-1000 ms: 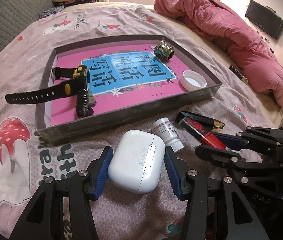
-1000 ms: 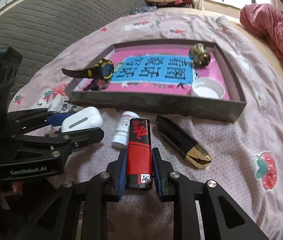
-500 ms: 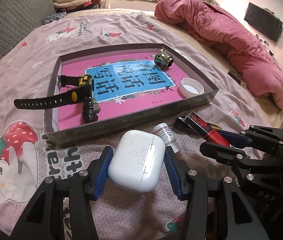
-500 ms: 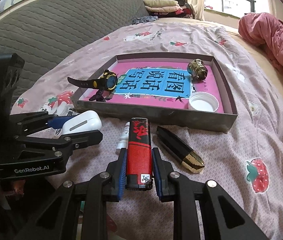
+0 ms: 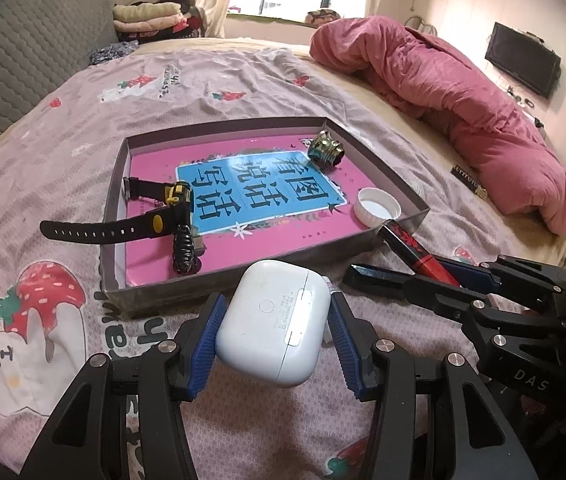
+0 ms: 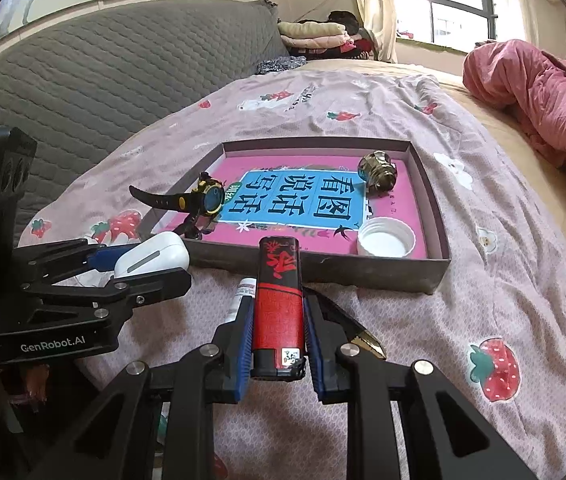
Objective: Organize rigid objects
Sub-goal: 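Lift and carry the earbud case and red lighter over the tray with both grippers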
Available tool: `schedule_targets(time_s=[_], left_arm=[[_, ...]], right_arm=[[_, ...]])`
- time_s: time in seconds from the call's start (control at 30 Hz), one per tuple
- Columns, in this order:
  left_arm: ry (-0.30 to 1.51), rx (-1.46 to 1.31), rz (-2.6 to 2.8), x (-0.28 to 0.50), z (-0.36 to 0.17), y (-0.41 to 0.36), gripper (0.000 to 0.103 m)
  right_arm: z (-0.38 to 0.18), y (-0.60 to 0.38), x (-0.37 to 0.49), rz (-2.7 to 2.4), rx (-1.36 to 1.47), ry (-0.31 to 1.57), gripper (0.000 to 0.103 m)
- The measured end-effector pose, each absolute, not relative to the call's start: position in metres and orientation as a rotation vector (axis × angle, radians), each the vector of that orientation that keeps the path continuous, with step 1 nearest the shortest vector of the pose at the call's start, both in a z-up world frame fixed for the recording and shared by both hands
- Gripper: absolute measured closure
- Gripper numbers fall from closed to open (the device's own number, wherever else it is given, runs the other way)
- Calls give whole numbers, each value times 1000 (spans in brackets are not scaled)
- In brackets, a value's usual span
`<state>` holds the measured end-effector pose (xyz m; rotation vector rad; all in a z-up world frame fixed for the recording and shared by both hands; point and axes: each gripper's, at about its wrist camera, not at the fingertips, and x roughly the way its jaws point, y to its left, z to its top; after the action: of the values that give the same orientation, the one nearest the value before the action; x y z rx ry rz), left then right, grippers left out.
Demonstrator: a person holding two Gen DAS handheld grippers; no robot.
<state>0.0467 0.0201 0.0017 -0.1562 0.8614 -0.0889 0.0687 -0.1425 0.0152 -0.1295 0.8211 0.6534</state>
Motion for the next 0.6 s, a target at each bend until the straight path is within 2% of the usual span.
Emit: schedule_targets(time_s=[0.6], left_arm=[[804,-136,-61,42,13,21,49]], right_arm=[[28,-148,70,651,-101,756,79]])
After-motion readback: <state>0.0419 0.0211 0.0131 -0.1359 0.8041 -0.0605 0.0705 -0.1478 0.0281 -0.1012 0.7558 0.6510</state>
